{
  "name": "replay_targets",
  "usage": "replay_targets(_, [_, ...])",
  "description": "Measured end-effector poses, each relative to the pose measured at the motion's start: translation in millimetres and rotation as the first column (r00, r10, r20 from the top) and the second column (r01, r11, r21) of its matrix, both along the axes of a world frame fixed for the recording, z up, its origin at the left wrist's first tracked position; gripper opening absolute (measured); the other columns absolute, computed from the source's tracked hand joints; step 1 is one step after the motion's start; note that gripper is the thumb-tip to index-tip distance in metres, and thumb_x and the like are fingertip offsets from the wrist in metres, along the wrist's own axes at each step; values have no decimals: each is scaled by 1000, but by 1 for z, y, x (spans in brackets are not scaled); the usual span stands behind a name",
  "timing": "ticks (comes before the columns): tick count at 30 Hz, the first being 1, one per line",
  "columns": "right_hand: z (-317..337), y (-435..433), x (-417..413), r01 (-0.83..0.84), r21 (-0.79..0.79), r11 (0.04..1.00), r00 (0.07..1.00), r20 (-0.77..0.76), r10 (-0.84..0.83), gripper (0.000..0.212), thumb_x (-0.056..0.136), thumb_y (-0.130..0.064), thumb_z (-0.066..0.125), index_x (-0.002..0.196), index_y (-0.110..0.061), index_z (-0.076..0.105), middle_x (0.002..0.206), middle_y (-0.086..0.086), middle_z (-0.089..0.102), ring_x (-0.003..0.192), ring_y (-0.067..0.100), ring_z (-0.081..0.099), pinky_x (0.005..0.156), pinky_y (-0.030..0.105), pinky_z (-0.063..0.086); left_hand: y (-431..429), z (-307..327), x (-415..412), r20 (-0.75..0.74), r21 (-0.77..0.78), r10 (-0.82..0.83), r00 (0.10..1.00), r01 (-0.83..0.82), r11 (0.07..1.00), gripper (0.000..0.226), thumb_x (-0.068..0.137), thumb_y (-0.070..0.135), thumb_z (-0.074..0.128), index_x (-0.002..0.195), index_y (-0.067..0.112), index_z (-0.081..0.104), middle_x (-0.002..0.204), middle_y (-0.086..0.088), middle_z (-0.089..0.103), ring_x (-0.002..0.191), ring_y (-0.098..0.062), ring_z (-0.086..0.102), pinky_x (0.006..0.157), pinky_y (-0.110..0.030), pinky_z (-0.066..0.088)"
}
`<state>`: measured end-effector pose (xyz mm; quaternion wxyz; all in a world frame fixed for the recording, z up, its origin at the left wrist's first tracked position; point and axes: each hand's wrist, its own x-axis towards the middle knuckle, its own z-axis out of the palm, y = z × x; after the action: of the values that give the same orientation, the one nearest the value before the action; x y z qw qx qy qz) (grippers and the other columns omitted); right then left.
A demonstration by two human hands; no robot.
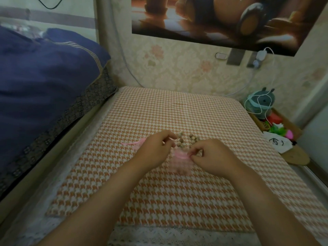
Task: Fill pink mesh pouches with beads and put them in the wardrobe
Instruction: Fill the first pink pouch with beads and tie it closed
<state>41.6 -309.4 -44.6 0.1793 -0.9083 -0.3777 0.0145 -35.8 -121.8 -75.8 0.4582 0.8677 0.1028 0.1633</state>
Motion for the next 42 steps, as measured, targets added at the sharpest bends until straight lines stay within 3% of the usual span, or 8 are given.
replay_targets(2, [0,-9,4,13,16,1000,1000,6,-13,14,86,-34,67,96,-35,77,94,-19,71,73,-5,57,75,29,54,-3,-5,11,-18,37,10,1000,-10,999,24,99,15,46,106,27,66,95,12,69,72,-14,65,57,-24,51])
replay_targets(7, [-6,-25,8,15,19,1000,1000,22,-16,12,88,-36,66,96,-36,75,97,-19,70,71,-5,55,72,26,51,-15,-29,38,-149,270,-57,987,96,958,38,85,-1,59,115,19,70,118,1,65,106,-17,61,89,-26,49])
replay_targets(13, [-12,-38,11,-1,41,999,1000,-2,2,15,88,-34,66,99,-38,75,95,-22,69,90,2,63,80,32,54,-23,-36,55,-168,437,-160,973,219,872,17,75,1,61,88,8,71,89,-8,69,89,-27,63,72,-32,46])
replay_targets(16, [-14,-40,12,-9,45,999,1000,10,8,16,88,-36,66,101,-38,75,98,-20,70,91,4,63,80,33,54,-22,-39,55,-126,385,-157,979,194,902,18,76,-2,60,81,13,68,78,3,58,83,-23,60,64,-24,33])
replay_targets(20, [-13,-39,13,1,30,1000,1000,16,-1,17,89,-37,65,103,-39,74,101,-19,70,87,3,61,78,31,53,-17,-30,52,-86,199,-58,995,74,977,13,86,11,67,96,18,71,89,8,66,73,-3,57,69,-21,43])
replay_targets(25, [-13,-33,11,0,18,1000,1000,20,-1,15,91,-38,62,101,-41,73,103,-19,69,83,2,58,74,27,49,-17,4,36,101,49,34,994,-39,998,12,88,25,69,99,27,64,88,13,63,75,-6,59,68,-22,50])
replay_targets(32, [-12,-28,9,-6,-21,1000,996,84,8,17,92,-43,59,102,-41,72,103,-19,69,77,-2,50,65,24,39,-32,1,20,40,255,-208,977,191,948,7,87,30,70,94,31,68,96,16,62,93,-4,58,84,-27,49])
replay_targets(42, [-13,-30,10,13,2,1000,998,54,-14,20,92,-39,59,105,-37,73,103,-17,70,84,2,59,75,28,51,-22,-5,32,-1,132,-193,981,192,973,10,92,29,64,101,30,68,101,15,68,92,-2,62,84,-28,54])
